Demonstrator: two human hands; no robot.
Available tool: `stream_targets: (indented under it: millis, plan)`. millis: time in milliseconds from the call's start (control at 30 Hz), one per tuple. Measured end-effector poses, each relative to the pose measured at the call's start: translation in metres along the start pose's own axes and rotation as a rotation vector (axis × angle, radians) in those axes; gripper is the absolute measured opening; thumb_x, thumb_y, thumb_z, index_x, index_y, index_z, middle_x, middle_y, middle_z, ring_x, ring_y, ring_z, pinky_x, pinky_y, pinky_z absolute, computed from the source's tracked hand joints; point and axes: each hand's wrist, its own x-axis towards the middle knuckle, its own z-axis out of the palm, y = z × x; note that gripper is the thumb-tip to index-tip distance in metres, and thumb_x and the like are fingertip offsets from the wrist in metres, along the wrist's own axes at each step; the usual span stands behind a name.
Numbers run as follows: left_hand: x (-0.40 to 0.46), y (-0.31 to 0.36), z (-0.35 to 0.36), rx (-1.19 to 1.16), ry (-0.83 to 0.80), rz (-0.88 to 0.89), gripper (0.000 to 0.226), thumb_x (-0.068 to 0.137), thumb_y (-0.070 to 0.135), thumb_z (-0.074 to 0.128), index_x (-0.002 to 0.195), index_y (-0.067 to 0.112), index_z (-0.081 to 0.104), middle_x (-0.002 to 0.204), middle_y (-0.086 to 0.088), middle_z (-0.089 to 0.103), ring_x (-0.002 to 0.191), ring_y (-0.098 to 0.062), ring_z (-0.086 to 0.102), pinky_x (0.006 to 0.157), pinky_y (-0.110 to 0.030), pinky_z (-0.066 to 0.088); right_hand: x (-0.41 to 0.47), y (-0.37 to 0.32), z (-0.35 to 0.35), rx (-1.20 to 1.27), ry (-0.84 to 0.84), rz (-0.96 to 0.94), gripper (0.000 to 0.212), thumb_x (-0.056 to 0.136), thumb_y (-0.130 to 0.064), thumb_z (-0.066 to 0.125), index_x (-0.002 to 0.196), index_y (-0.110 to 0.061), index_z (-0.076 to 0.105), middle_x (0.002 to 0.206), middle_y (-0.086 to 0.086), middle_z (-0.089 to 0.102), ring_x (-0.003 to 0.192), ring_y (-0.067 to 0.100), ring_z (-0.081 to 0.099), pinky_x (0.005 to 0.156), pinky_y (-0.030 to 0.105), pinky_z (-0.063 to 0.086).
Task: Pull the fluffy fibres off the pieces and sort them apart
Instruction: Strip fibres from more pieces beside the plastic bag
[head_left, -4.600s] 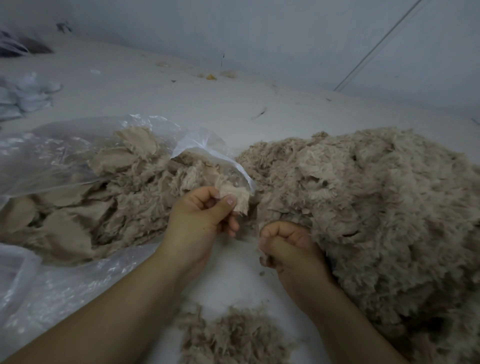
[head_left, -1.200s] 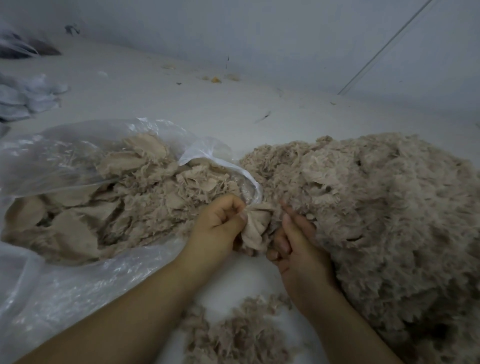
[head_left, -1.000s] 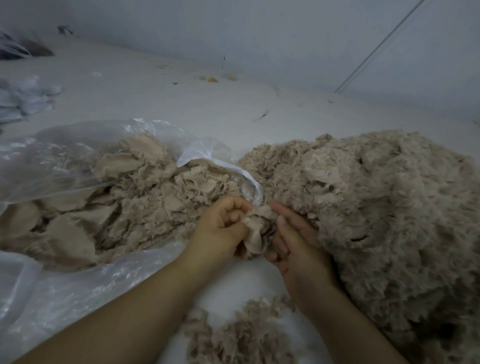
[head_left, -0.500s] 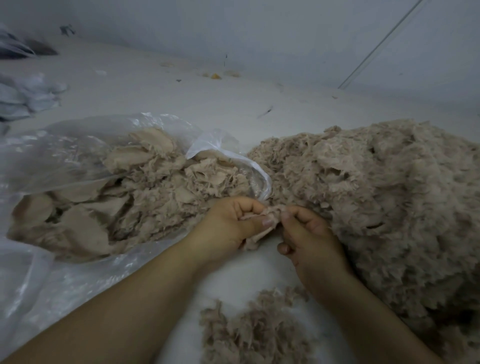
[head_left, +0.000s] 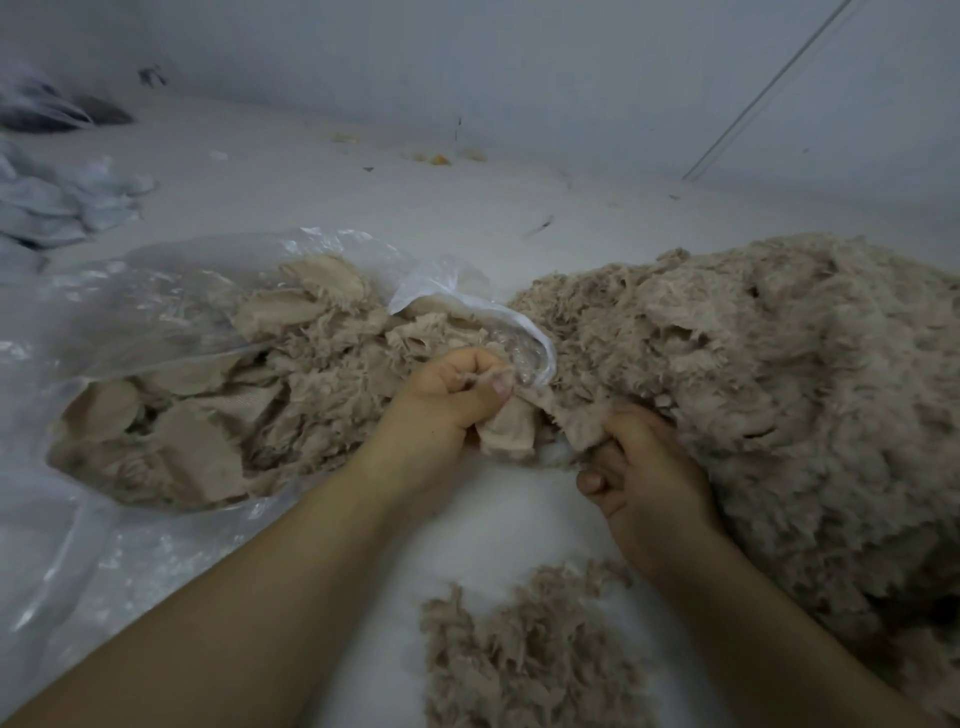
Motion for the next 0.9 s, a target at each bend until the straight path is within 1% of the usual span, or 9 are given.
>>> stream_targets:
  millis: [167, 300, 367, 467, 533, 600, 667, 800, 900]
  plan:
    - [-0.002, 0.001, 0.008, -0.286, -0.069, -0.029, 0.011, 0.086, 0.012, 0.057, 0.076, 0.010, 0.059, 0.067, -0.010, 0.055, 0.060, -0.022, 0.054, 0.055, -0.031, 0.050, 0.001, 0.002, -0.004, -0.084, -0.018, -0.008, 0.042, 0.089, -0.013, 0.065, 0.057, -0.017, 0.037, 0.059, 0.004, 0.031, 0.049, 0.011, 0.028, 0.040, 0.018, 0.028]
    - [-0.004, 0.007, 0.009, -0.350, -0.203, -0.033, 0.006, 0.087, 0.008, 0.058, 0.081, 0.006, 0.060, 0.069, -0.014, 0.061, 0.058, -0.025, 0.061, 0.051, -0.034, 0.054, 0.003, 0.006, -0.006, -0.179, -0.045, -0.062, 0.031, 0.087, -0.014, 0.068, 0.065, -0.013, 0.047, 0.064, 0.009, 0.043, 0.050, 0.012, 0.037, 0.042, 0.020, 0.034]
    - [-0.006, 0.006, 0.011, -0.302, -0.278, -0.051, 0.007, 0.090, 0.008, 0.056, 0.083, 0.006, 0.056, 0.067, -0.012, 0.062, 0.056, -0.023, 0.061, 0.052, -0.033, 0.055, 0.002, 0.006, -0.007, -0.237, -0.107, -0.102, 0.012, 0.086, -0.007, 0.069, 0.079, -0.015, 0.061, 0.069, 0.010, 0.057, 0.051, 0.012, 0.045, 0.046, 0.022, 0.041]
    - [-0.008, -0.001, 0.016, -0.222, -0.273, -0.073, 0.011, 0.091, 0.006, 0.057, 0.080, 0.009, 0.058, 0.059, -0.008, 0.058, 0.050, -0.021, 0.052, 0.054, -0.034, 0.055, 0.002, 0.007, -0.011, -0.326, -0.235, -0.120, 0.038, 0.088, -0.002, 0.066, 0.108, -0.034, 0.072, 0.087, 0.018, 0.070, 0.061, 0.021, 0.052, 0.062, 0.037, 0.051]
    - [-0.007, -0.003, 0.015, -0.197, -0.260, -0.079, 0.009, 0.086, 0.005, 0.060, 0.079, 0.009, 0.058, 0.056, -0.007, 0.051, 0.047, -0.018, 0.046, 0.055, -0.035, 0.049, 0.001, 0.008, -0.013, -0.372, -0.285, -0.120, 0.039, 0.089, -0.009, 0.064, 0.111, -0.041, 0.071, 0.098, 0.015, 0.074, 0.073, 0.029, 0.059, 0.069, 0.050, 0.056]
    - [-0.006, -0.001, 0.012, -0.149, -0.250, -0.100, 0.011, 0.077, 0.002, 0.064, 0.077, 0.011, 0.056, 0.056, -0.007, 0.050, 0.045, -0.015, 0.043, 0.052, -0.031, 0.037, 0.001, 0.008, -0.012, -0.362, -0.297, -0.108, 0.031, 0.090, -0.014, 0.064, 0.106, -0.039, 0.073, 0.094, 0.006, 0.076, 0.074, 0.019, 0.067, 0.057, 0.036, 0.056]
    - [-0.007, 0.003, 0.008, -0.079, -0.216, -0.157, 0.015, 0.065, 0.001, 0.059, 0.075, 0.012, 0.055, 0.051, -0.008, 0.046, 0.038, -0.015, 0.038, 0.046, -0.028, 0.030, 0.000, 0.006, -0.011, -0.389, -0.275, -0.092, 0.028, 0.083, -0.021, 0.062, 0.102, -0.036, 0.075, 0.083, 0.000, 0.074, 0.064, 0.008, 0.060, 0.052, 0.022, 0.047]
    - [-0.007, 0.006, 0.010, 0.198, -0.097, -0.249, 0.009, 0.071, 0.017, 0.055, 0.079, 0.013, 0.051, 0.053, -0.014, 0.045, 0.034, -0.019, 0.037, 0.045, -0.035, 0.049, 0.001, 0.006, -0.011, -0.366, -0.261, -0.066, 0.030, 0.083, -0.015, 0.059, 0.101, -0.032, 0.076, 0.071, 0.000, 0.064, 0.061, 0.010, 0.051, 0.052, 0.023, 0.044]
    - [-0.004, -0.001, 0.019, 0.475, 0.010, -0.232, 0.033, 0.080, 0.029, 0.074, 0.084, 0.012, 0.046, 0.053, -0.008, 0.049, 0.032, -0.020, 0.045, 0.042, -0.036, 0.050, 0.002, 0.006, -0.010, -0.322, -0.252, -0.067, 0.035, 0.094, -0.003, 0.053, 0.099, -0.027, 0.076, 0.081, 0.013, 0.072, 0.068, 0.020, 0.058, 0.055, 0.026, 0.050]
